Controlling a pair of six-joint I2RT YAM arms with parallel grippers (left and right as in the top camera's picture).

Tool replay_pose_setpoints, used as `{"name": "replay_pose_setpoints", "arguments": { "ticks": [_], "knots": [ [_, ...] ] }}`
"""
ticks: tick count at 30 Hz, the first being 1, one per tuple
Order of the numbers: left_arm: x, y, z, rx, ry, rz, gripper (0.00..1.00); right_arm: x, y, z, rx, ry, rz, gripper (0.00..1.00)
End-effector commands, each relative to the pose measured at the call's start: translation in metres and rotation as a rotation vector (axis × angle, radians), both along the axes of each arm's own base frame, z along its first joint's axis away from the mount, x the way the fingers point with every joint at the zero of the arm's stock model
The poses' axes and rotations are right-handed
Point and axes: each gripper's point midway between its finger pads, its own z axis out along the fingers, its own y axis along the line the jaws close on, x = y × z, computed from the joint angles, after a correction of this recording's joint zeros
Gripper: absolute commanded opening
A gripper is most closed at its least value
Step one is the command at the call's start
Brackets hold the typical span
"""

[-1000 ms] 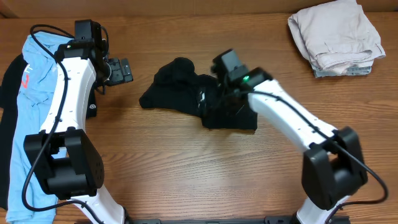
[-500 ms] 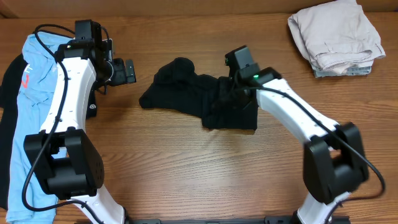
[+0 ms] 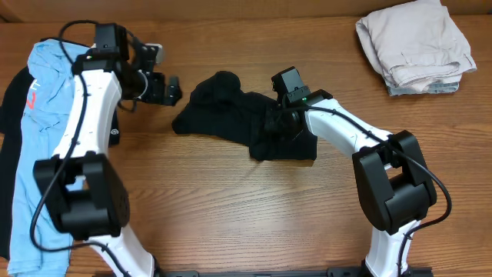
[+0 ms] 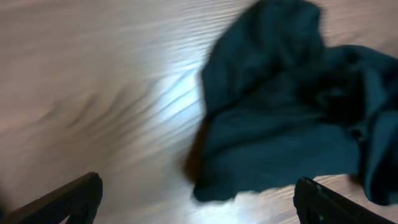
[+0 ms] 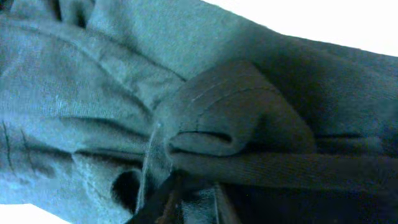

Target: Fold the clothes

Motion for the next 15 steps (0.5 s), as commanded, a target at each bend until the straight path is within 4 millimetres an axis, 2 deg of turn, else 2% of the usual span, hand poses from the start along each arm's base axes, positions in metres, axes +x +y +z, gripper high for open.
{"name": "replay_pose_setpoints", "arguments": {
  "ticks": [1, 5, 11, 15],
  "knots": [
    [0.005, -0.049, -0.036, -0.153, 0.003, -0.220, 1.00, 0.001, 0.000, 0.006, 0.000, -0.016, 0.021, 0.28],
    [0.013, -0.071, -0.071, -0.173, 0.022, -0.264, 1.00, -0.001, -0.001, 0.005, -0.004, -0.006, 0.021, 0.31],
    [0.022, -0.101, -0.091, -0.193, 0.004, -0.304, 1.00, -0.003, -0.002, 0.004, -0.007, 0.002, 0.021, 0.33],
    [0.018, -0.117, -0.105, -0.194, 0.020, -0.337, 1.00, -0.003, -0.002, 0.004, -0.008, 0.005, 0.021, 0.34]
  ]
}}
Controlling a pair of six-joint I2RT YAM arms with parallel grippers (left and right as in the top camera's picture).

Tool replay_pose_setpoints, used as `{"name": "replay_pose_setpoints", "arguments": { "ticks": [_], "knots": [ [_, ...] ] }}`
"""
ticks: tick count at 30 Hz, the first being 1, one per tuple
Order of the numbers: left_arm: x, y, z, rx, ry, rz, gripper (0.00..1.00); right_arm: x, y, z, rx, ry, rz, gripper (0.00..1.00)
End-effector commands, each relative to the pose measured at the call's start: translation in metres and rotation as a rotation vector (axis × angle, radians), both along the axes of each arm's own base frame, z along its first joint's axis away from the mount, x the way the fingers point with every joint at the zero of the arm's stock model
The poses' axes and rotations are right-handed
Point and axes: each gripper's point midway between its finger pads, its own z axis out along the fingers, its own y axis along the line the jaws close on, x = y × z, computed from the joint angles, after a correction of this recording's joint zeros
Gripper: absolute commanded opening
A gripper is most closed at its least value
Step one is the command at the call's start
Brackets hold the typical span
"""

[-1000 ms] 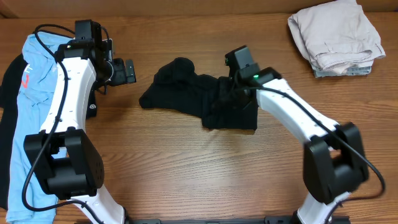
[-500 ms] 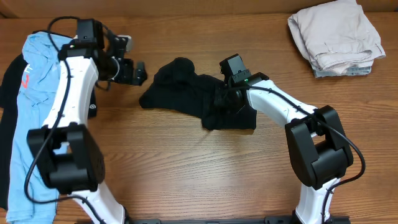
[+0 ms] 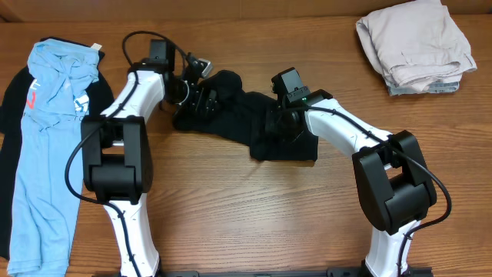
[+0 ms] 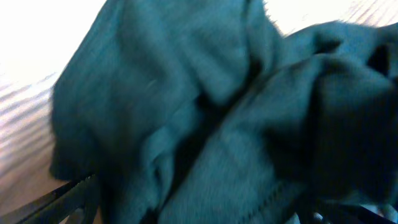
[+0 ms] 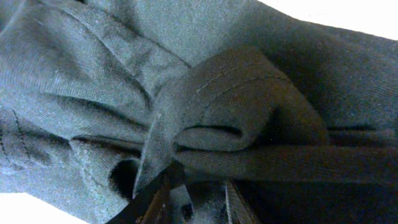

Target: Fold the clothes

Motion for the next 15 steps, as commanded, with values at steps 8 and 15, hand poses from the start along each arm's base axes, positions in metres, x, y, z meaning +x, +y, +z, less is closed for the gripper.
{"name": "replay_pose_setpoints", "arguments": {
  "ticks": [8, 15],
  "knots": [
    [-0.010, -0.019, -0.031, 0.009, 0.079, -0.009, 0.24, -0.003, 0.006, 0.011, 0.043, 0.012, 0.021, 0.33],
    [-0.003, 0.028, 0.022, 0.012, 0.130, 0.160, 0.04, -0.014, 0.023, 0.063, 0.154, 0.035, 0.065, 0.42]
  ]
}}
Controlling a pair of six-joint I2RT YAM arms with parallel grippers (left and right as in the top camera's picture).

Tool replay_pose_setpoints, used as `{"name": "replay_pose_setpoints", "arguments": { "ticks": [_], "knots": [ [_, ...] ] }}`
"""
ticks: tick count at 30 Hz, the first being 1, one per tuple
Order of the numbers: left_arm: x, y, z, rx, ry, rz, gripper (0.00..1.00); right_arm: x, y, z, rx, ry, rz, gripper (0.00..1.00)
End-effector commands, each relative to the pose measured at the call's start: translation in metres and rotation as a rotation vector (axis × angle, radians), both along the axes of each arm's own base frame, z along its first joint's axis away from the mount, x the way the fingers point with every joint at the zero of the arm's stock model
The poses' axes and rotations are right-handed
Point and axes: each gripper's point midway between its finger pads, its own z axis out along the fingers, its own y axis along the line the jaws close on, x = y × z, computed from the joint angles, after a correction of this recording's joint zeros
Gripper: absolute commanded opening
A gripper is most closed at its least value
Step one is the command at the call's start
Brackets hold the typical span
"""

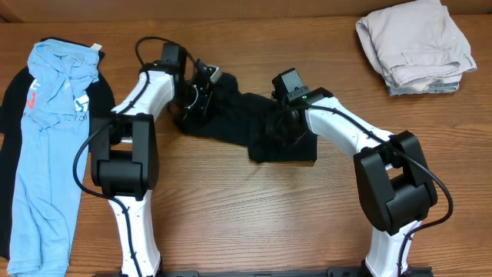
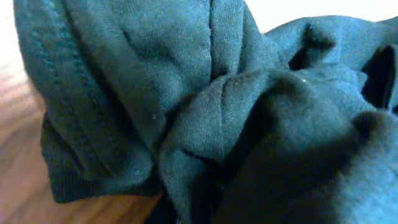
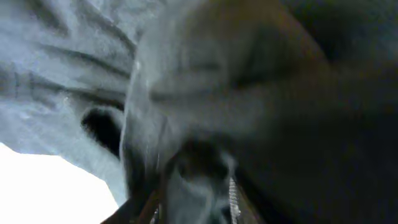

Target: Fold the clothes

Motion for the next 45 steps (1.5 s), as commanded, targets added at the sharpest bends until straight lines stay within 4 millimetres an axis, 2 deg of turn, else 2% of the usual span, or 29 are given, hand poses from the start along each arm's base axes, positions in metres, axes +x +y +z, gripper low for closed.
{"name": "replay_pose_setpoints", "arguments": {
  "ticks": [1, 5, 8, 11, 15, 17, 18, 20, 21, 23, 26, 29, 31, 33, 35, 39, 42, 45],
  "knots": [
    [0.014, 0.042, 0.047, 0.044, -0.017, 0.121, 0.04, 0.013, 0.018, 0.067, 0.123, -0.094, 0.025, 0.46],
    [0.004, 0.062, 0.085, 0.121, -0.020, 0.154, 0.04, 0.013, 0.018, 0.102, 0.135, -0.140, 0.046, 0.57],
    [-0.009, 0.070, 0.110, 0.184, -0.034, 0.163, 0.04, 0.016, 0.012, 0.102, 0.104, -0.152, 0.033, 0.55],
    [-0.022, 0.064, 0.130, 0.207, -0.047, 0.148, 0.04, 0.024, 0.013, 0.082, 0.102, -0.156, 0.024, 0.31],
    [-0.030, 0.049, 0.143, 0.205, -0.065, 0.115, 0.04, 0.029, 0.017, 0.043, 0.095, -0.080, -0.020, 0.05],
    [-0.035, 0.029, 0.148, 0.196, -0.072, 0.080, 0.04, 0.031, 0.015, 0.024, 0.090, -0.041, -0.053, 0.04],
    [-0.038, 0.019, 0.148, 0.194, -0.071, 0.061, 0.04, 0.033, 0.012, 0.025, 0.097, -0.038, -0.059, 0.04],
    [-0.044, -0.002, 0.147, 0.194, -0.074, 0.012, 0.04, 0.040, 0.007, 0.033, 0.128, -0.050, -0.075, 0.04],
    [-0.051, -0.024, 0.144, 0.200, -0.082, -0.043, 0.04, 0.052, -0.002, 0.055, 0.182, -0.077, -0.091, 0.04],
    [-0.055, -0.042, 0.138, 0.238, -0.095, -0.089, 0.04, 0.061, -0.013, 0.085, 0.259, -0.117, -0.087, 0.12],
    [-0.059, -0.061, 0.119, 0.318, -0.089, -0.109, 0.05, 0.071, -0.041, 0.134, 0.344, -0.186, -0.112, 0.25],
    [-0.061, -0.087, 0.097, 0.342, -0.081, -0.140, 0.17, 0.075, -0.080, 0.179, 0.370, -0.268, -0.143, 0.38],
    [-0.067, -0.105, 0.083, 0.346, -0.074, -0.184, 0.47, 0.073, -0.106, 0.200, 0.359, -0.312, -0.174, 0.44],
    [-0.074, -0.121, 0.070, 0.347, -0.064, -0.223, 1.00, 0.069, -0.127, 0.212, 0.343, -0.345, -0.197, 0.50],
    [-0.087, -0.143, 0.058, 0.347, -0.049, -0.265, 1.00, 0.062, -0.156, 0.222, 0.320, -0.366, -0.236, 0.54],
    [-0.086, -0.155, 0.062, 0.327, -0.051, -0.217, 1.00, 0.057, -0.169, 0.219, 0.303, -0.353, -0.245, 0.56],
    [-0.078, -0.162, 0.086, 0.283, -0.060, -0.173, 1.00, 0.056, -0.170, 0.217, 0.287, -0.354, -0.238, 0.59],
    [-0.073, -0.182, 0.133, 0.157, -0.084, -0.192, 1.00, 0.057, -0.172, 0.216, 0.273, -0.359, -0.242, 0.60]
  ]
}}
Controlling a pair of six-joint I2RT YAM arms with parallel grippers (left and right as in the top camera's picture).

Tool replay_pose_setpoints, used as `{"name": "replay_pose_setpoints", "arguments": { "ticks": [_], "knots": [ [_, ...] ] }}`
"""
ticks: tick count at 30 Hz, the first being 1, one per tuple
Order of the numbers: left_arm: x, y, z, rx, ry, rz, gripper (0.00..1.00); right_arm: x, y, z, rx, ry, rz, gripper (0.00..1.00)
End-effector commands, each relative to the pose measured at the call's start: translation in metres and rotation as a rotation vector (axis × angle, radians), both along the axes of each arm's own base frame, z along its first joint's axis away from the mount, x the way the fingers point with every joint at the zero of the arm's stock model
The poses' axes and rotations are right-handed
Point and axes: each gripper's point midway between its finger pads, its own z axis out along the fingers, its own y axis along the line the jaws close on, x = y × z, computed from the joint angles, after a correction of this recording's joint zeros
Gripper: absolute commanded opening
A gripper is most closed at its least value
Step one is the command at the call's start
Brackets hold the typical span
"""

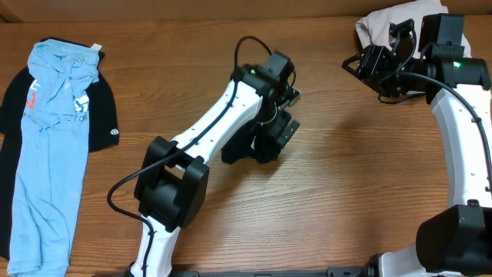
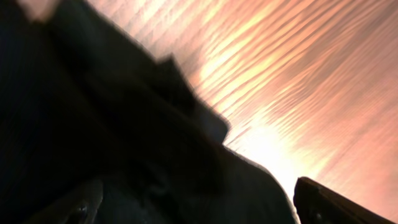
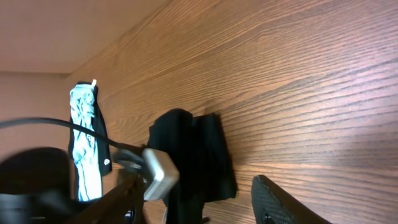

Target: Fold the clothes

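A black garment (image 1: 240, 148) lies bunched into a compact bundle at mid-table. My left gripper (image 1: 275, 123) hovers right over it; in the left wrist view its fingers (image 2: 79, 202) stand wide apart, open, with the dark cloth (image 2: 124, 143) filling the space beneath them. My right gripper (image 1: 370, 65) is raised at the far right, open and empty. The right wrist view looks back at the black bundle (image 3: 202, 155) from afar, past its own spread fingers (image 3: 283, 202).
A folded beige stack (image 1: 380, 23) sits at the back right corner, just behind the right gripper. A light blue shirt (image 1: 50, 131) lies stretched out over a black shirt (image 1: 101, 115) along the left edge. Bare wood (image 1: 346, 177) lies between.
The black garment was spread out with both grippers in it; now it is a smaller bundle. The left gripper sits further right, open. The right gripper has let go and stands far right.
At first the left gripper was open left of the spread black garment while the right was shut on a fold. The left then reached its left end and pressed into the cloth. Now the garment is gathered into a bundle and both grippers are open.
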Motion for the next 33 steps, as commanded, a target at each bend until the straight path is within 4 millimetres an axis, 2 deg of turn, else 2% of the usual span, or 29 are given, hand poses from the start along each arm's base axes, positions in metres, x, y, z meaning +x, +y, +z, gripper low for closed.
{"name": "replay_pose_setpoints", "arguments": {
  "ticks": [1, 3, 6, 9, 12, 16, 18, 19, 22, 26, 28, 33],
  "knots": [
    [0.018, -0.030, 0.071, -0.194, -0.053, 0.012, 1.00, 0.002, -0.001, 0.003, -0.024, -0.026, 0.016, 0.60],
    [0.024, -0.036, 0.106, -0.241, -0.104, 0.005, 1.00, 0.001, -0.001, 0.003, -0.024, -0.022, 0.016, 0.61],
    [0.036, -0.034, 0.157, -0.306, -0.187, 0.043, 1.00, -0.001, -0.003, 0.000, -0.052, -0.025, 0.034, 0.61],
    [0.050, -0.018, 0.203, -0.374, -0.254, 0.134, 1.00, -0.005, -0.008, -0.008, -0.111, -0.020, 0.059, 0.63],
    [0.065, 0.007, 0.229, -0.411, -0.291, 0.232, 1.00, -0.012, 0.006, -0.017, -0.143, -0.014, 0.150, 0.63],
    [0.085, 0.042, 0.235, -0.407, -0.319, 0.304, 1.00, -0.019, 0.043, -0.029, -0.199, -0.014, 0.273, 0.64],
    [0.091, 0.057, 0.230, -0.367, -0.349, 0.262, 1.00, -0.021, 0.068, -0.038, -0.274, -0.017, 0.324, 0.67],
    [0.094, 0.067, 0.224, -0.336, -0.362, 0.224, 1.00, -0.021, 0.086, -0.047, -0.337, -0.016, 0.343, 0.70],
    [0.096, 0.081, 0.217, -0.283, -0.369, 0.215, 1.00, -0.019, 0.115, -0.072, -0.466, 0.006, 0.326, 0.73],
    [0.102, 0.100, 0.210, -0.186, -0.395, 0.265, 1.00, -0.018, 0.148, -0.095, -0.534, 0.006, 0.336, 0.72],
    [0.102, 0.102, 0.210, -0.170, -0.400, 0.272, 1.00, -0.014, 0.155, -0.106, -0.567, 0.007, 0.312, 0.69],
    [0.102, 0.107, 0.208, -0.157, -0.394, 0.280, 1.00, 0.002, 0.148, -0.134, -0.664, 0.020, 0.234, 0.55]
  ]
}}
